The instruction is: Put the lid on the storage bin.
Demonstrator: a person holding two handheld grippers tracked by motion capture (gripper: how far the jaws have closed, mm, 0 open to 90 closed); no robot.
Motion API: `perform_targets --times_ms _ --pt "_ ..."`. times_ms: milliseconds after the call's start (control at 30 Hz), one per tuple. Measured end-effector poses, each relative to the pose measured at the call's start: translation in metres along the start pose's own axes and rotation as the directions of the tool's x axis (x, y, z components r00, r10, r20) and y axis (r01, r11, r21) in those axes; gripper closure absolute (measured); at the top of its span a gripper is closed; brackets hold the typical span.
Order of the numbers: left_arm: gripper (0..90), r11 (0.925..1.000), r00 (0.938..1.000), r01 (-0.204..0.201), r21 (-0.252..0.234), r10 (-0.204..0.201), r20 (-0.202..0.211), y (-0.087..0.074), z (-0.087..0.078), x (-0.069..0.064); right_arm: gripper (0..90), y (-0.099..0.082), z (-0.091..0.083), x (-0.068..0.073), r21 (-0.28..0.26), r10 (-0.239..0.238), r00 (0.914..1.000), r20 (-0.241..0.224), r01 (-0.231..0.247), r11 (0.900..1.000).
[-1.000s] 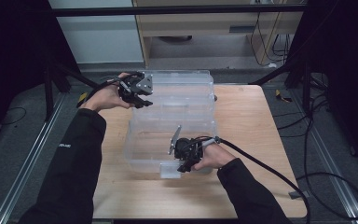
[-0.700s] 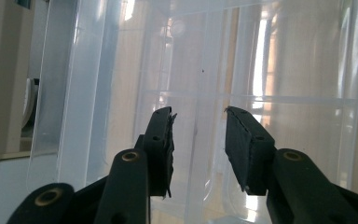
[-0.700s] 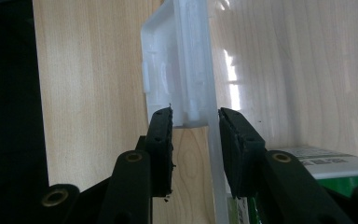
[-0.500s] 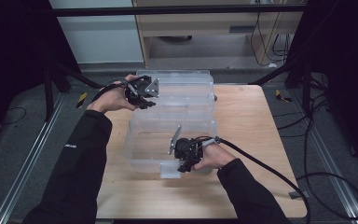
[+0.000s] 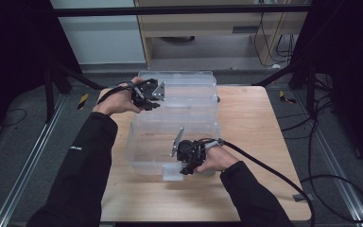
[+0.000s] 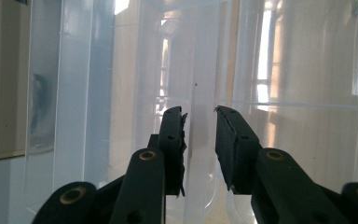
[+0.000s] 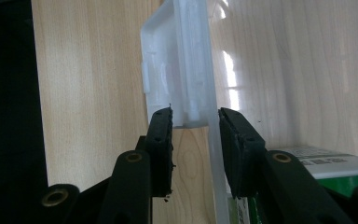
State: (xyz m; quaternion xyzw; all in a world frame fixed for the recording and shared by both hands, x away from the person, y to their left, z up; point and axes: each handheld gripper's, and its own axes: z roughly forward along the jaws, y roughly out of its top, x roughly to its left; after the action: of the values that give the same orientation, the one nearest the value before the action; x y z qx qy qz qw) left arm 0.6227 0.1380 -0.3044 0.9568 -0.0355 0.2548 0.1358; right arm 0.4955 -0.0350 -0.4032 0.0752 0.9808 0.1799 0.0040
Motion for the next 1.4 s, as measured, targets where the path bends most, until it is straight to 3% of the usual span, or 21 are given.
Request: perform_targets --times_ms 467,700,833,867,967,1033,1267,1400 --pt "76.7 0.9985 0.9999 -0.015 0.053 0.015 -0.002 0.006 0.004 -0.001 66.3 0.0 0.0 0.0 -0.005 -0.004 1.0 0.002 0.004 1.0" --pt "79.3 0.9953 0.9991 -0.043 0.086 0.043 0.001 0.011 0.004 -0.001 66.3 0.0 0.0 0.001 -0.003 -0.004 1.0 0.004 0.005 1.0" --pt "81.6 0.9927 0.9984 -0.056 0.107 0.054 0.015 0.014 0.003 -0.001 66.4 -0.001 0.0 0.001 -0.006 -0.006 1.0 0.007 0.006 1.0" --pt "82.1 0.9924 0.9989 -0.043 0.115 0.041 0.024 0.015 0.002 -0.002 66.4 -0.001 0.0 0.001 -0.009 -0.004 0.9999 0.01 0.004 1.0" --pt "83.0 0.9929 0.9989 -0.043 0.111 0.041 0.021 0.016 0.003 -0.003 66.5 -0.001 0.0 0.002 -0.006 -0.007 0.9999 0.012 0.007 1.0" --pt "83.4 0.9913 0.9979 -0.064 0.115 0.063 0.016 0.017 0.002 -0.002 66.5 -0.001 0.0 0.002 -0.01 -0.006 0.9999 0.015 0.006 0.9999" --pt "84.3 0.9919 0.9985 -0.053 0.115 0.052 0.02 0.018 -0.001 -0.006 66.7 -0.002 0.0 0.004 -0.006 0.016 0.9996 0.023 -0.016 0.9999" --pt "84.6 0.9917 0.9976 -0.068 0.109 0.068 0.004 0.019 -0.004 -0.009 66.8 -0.002 0.0 0.005 -0.015 0.01 0.9995 0.03 -0.01 0.9998"
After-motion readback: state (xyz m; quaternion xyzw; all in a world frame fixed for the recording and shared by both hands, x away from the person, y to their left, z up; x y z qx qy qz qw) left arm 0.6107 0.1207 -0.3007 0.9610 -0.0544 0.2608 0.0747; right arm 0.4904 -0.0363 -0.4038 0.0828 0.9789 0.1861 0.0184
